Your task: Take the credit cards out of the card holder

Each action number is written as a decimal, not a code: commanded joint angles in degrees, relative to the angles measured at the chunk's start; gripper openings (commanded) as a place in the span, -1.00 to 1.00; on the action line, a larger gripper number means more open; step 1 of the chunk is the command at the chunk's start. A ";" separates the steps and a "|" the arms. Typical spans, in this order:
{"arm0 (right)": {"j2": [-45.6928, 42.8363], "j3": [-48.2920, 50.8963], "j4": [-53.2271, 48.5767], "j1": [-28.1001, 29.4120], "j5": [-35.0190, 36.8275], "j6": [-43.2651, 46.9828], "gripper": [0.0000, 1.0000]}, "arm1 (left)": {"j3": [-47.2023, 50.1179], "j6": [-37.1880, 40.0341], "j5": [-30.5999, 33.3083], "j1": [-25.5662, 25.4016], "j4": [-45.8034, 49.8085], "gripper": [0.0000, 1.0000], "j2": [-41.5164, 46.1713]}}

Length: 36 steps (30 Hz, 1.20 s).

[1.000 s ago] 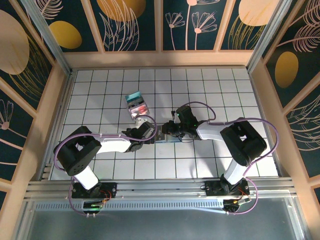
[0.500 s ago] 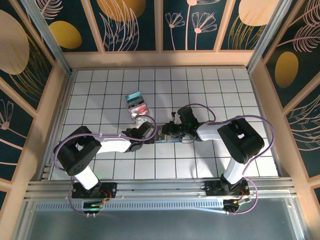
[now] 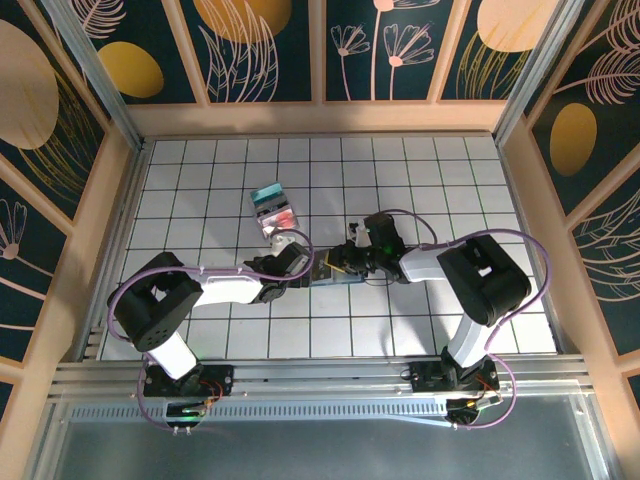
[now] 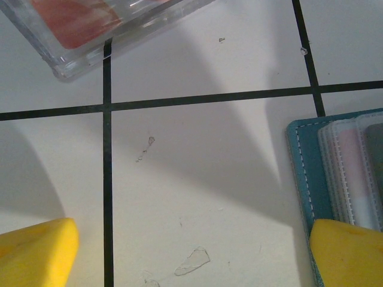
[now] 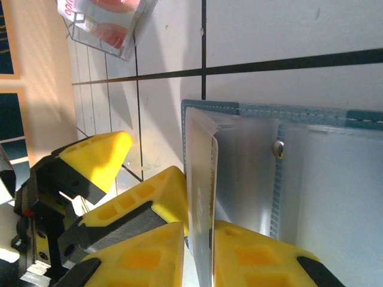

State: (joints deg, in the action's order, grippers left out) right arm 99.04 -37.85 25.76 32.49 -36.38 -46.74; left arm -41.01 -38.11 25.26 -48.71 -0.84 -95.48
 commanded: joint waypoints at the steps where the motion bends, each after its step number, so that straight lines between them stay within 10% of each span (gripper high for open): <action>1: -2.16 0.55 2.79 -0.84 -2.19 -0.63 -0.62 | -1.26 -0.92 -1.08 -0.07 2.33 0.97 -1.24; 36: -4.96 0.76 -5.01 -3.69 2.30 2.47 -0.91 | -0.95 -1.20 -0.58 -0.12 2.60 0.98 -1.39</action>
State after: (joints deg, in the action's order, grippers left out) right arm 96.01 -37.32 22.39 29.28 -35.51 -45.76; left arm -41.47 -38.30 24.84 -48.71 -0.62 -95.85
